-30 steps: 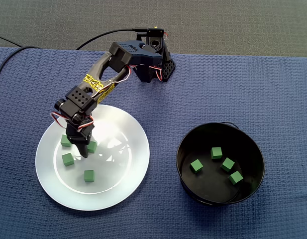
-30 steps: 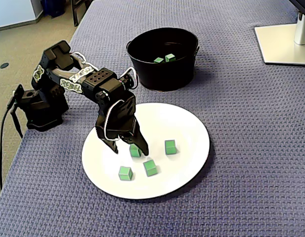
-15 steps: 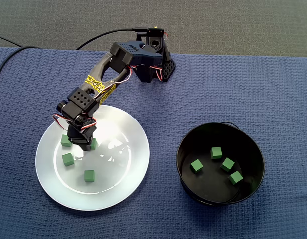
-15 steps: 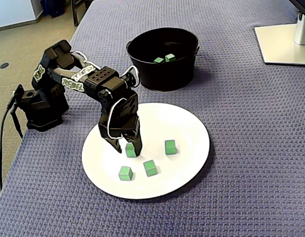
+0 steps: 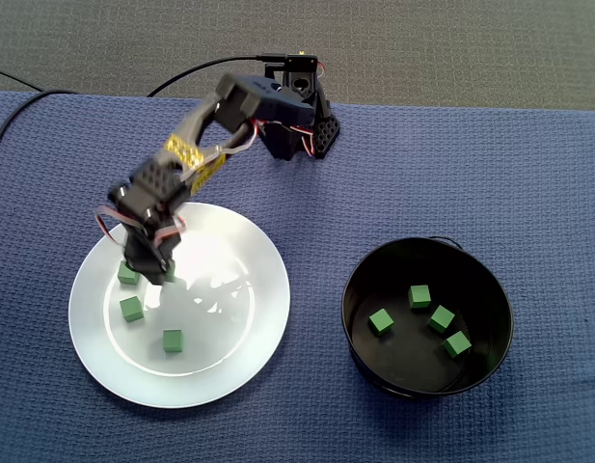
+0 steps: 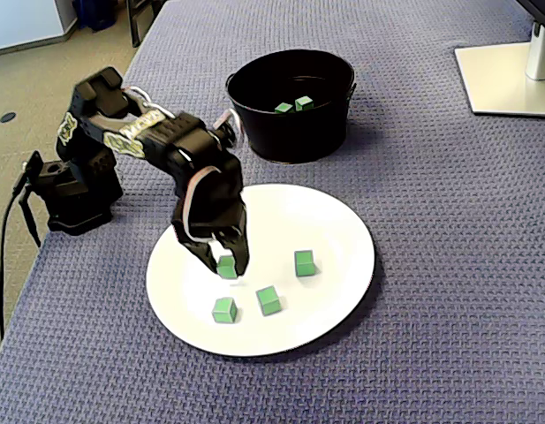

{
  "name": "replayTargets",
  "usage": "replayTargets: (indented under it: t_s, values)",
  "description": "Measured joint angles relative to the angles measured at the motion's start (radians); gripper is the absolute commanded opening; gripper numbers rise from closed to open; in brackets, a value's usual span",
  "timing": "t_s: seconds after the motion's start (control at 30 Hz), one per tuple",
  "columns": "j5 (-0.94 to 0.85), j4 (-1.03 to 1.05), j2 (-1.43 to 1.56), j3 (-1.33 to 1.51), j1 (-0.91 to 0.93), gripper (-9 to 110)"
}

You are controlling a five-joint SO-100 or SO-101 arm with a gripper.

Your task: Pick up the items on the white plate and put them in the black container.

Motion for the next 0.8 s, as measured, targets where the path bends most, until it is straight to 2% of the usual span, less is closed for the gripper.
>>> replayTargets:
  t_s: [0.2,0.4,0.6,0.8]
  values:
    - [-0.043,-0.061,0.351,0.038,0.089,0]
    - [-0.049,-0.232,0.765,0.063,0.035,0]
    - [-0.164,-0.403,1.058,0.077,-0.233,0]
    - [-0.472,-0.601,1.166,0.192,-0.640,0]
